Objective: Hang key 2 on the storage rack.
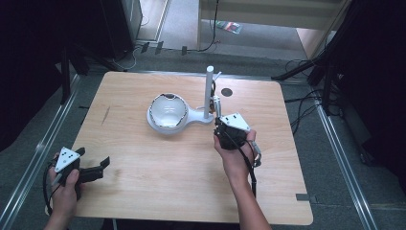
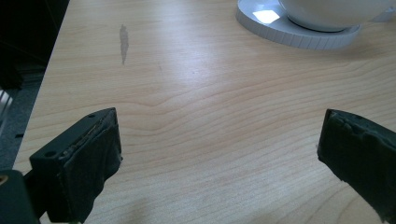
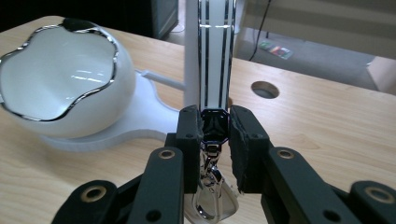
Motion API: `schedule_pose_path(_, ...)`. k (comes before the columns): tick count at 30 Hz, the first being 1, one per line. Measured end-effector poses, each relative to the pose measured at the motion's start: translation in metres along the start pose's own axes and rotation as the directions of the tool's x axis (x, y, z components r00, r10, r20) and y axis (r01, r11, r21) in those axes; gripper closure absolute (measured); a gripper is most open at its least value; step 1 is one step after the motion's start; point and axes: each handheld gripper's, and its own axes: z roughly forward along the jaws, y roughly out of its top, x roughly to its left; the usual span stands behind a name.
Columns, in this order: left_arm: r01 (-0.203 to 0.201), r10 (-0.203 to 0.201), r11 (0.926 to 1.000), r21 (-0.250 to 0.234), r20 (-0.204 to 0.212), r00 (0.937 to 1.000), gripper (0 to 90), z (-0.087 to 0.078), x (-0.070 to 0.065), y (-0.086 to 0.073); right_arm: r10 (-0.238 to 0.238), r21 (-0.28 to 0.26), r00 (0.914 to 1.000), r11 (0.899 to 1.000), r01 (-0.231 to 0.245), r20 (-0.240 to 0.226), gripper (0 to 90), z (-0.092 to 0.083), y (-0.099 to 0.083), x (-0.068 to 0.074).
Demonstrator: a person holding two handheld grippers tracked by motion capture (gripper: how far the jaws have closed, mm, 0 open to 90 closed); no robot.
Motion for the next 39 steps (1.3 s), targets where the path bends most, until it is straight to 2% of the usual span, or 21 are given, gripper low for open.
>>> schedule_pose_path(7, -0.002, 0.002, 1.0000, -0.001, -0.006, 1.0000, 2.1, 0.000, 0.000, 0.000, 0.000, -0.012, 0.9973, 1.000, 0.001, 0.074, 75.7, 0.006, -0.002, -0.005)
schedule_pose_path(14, -0.003, 0.003, 1.0000, -0.003, -0.002, 1.0000, 2.2, 0.000, 0.000, 0.000, -0.007, -0.005, 0.9893, 1.000, 0.008, 0.146, 75.8, 0.014, -0.004, -0.006)
schedule_pose_path(25, -0.003, 0.003, 1.0000, -0.003, -0.003, 1.0000, 2.2, 0.000, 0.000, 0.000, -0.045, 0.018, 0.9838, 0.999, 0.042, 0.174, 75.7, 0.022, -0.007, 0.002)
schedule_pose_path(33, -0.005, 0.005, 1.0000, 0.003, -0.004, 1.0000, 2.3, 0.000, -0.001, 0.000, -0.086, 0.043, 0.9702, 0.996, 0.078, 0.227, 75.7, 0.029, -0.010, 0.011)
schedule_pose_path(34, -0.006, 0.006, 1.0000, 0.003, -0.004, 1.0000, 2.3, 0.000, -0.001, 0.000, -0.101, 0.048, 0.9650, 0.995, 0.092, 0.242, 75.7, 0.031, -0.011, 0.014)
schedule_pose_path(39, -0.007, 0.007, 1.0000, 0.003, -0.005, 1.0000, 2.3, 0.000, -0.001, 0.000, -0.111, 0.052, 0.9571, 0.994, 0.100, 0.268, 75.5, 0.034, -0.011, 0.018)
